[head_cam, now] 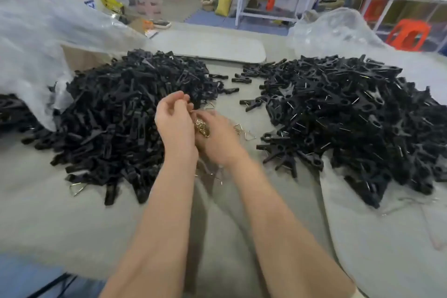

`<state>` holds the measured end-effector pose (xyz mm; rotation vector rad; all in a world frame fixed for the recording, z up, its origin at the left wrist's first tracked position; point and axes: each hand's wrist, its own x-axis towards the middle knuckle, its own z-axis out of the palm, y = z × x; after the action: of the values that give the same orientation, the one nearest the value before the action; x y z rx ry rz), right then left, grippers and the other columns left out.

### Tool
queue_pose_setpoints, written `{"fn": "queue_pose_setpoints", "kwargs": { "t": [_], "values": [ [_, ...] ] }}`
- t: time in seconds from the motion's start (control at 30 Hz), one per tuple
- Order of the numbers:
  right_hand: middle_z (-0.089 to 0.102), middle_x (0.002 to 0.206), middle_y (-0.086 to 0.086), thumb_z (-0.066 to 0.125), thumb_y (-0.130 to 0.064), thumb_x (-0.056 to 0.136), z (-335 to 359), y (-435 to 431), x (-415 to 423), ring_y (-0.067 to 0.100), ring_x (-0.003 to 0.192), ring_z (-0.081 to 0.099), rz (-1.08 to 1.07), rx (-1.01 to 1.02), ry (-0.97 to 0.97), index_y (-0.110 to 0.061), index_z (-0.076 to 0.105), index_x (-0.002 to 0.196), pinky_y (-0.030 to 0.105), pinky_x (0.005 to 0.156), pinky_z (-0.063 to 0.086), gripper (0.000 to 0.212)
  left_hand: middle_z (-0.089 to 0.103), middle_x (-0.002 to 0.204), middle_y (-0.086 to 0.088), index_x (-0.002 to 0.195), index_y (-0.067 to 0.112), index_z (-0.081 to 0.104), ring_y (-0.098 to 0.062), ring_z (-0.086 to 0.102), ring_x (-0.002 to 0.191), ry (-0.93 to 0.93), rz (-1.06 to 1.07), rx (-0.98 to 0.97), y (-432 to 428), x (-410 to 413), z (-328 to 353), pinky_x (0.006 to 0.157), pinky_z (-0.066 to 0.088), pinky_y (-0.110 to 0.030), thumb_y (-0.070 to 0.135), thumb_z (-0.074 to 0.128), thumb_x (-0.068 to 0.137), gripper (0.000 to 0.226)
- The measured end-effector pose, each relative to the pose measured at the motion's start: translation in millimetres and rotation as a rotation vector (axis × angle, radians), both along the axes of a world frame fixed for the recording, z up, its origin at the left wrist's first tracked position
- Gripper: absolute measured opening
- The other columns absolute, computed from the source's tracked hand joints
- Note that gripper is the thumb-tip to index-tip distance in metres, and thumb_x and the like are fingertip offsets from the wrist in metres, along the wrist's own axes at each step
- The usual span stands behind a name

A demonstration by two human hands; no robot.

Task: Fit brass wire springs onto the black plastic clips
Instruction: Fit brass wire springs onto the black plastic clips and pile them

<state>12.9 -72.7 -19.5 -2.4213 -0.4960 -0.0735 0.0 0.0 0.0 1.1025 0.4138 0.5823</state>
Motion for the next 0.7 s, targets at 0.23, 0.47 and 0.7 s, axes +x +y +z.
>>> {"fn": "queue_pose_setpoints", "kwargs": {
  "t": [0.23, 0.47, 0.7],
  "values": [
    [0.062, 0.108, 0.001, 0.049, -0.018, 0.086, -13.5, 25.6, -10.7, 0.027, 0.108, 0.051, -0.038, -0.119, -0.134, -0.026, 0.058, 0.112, 0.043, 0.091, 0.031, 0.028, 0.063, 0.091, 0.007, 0.092, 0.023, 0.056, -0.002, 0.060, 0.076, -0.053, 0.128, 0.053, 23.0, 7.9, 1.7, 0.066, 0.047, -0.015, 0.005, 0.042, 0.093, 0.023],
    [0.069, 0.100, -0.003, 0.060, -0.019, 0.090, -5.8, -17.0, -1.4, 0.018, 0.101, 0.061, -0.237, 0.365, -0.022, -0.019, 0.068, 0.106, 0.034, 0.094, 0.043, 0.018, 0.063, 0.096, 0.005, 0.097, 0.018, 0.060, -0.008, 0.060, 0.091, -0.015, -0.047, 0.341, -2.3, 10.7, -8.4, 0.086, 0.049, -0.024, 0.002, 0.047, 0.090, 0.021],
    [0.068, 0.080, -0.006, 0.062, -0.010, 0.090, 3.4, -56.7, -0.7, 0.005, 0.077, 0.065, -0.280, 0.841, 0.067, -0.019, 0.064, 0.089, 0.015, 0.074, 0.050, 0.009, 0.061, 0.103, 0.011, 0.109, 0.023, 0.058, 0.002, 0.058, 0.092, 0.021, -0.278, 0.462, -25.0, 11.3, -9.7, 0.076, 0.045, -0.007, 0.013, 0.059, 0.090, 0.021]
  ]
}}
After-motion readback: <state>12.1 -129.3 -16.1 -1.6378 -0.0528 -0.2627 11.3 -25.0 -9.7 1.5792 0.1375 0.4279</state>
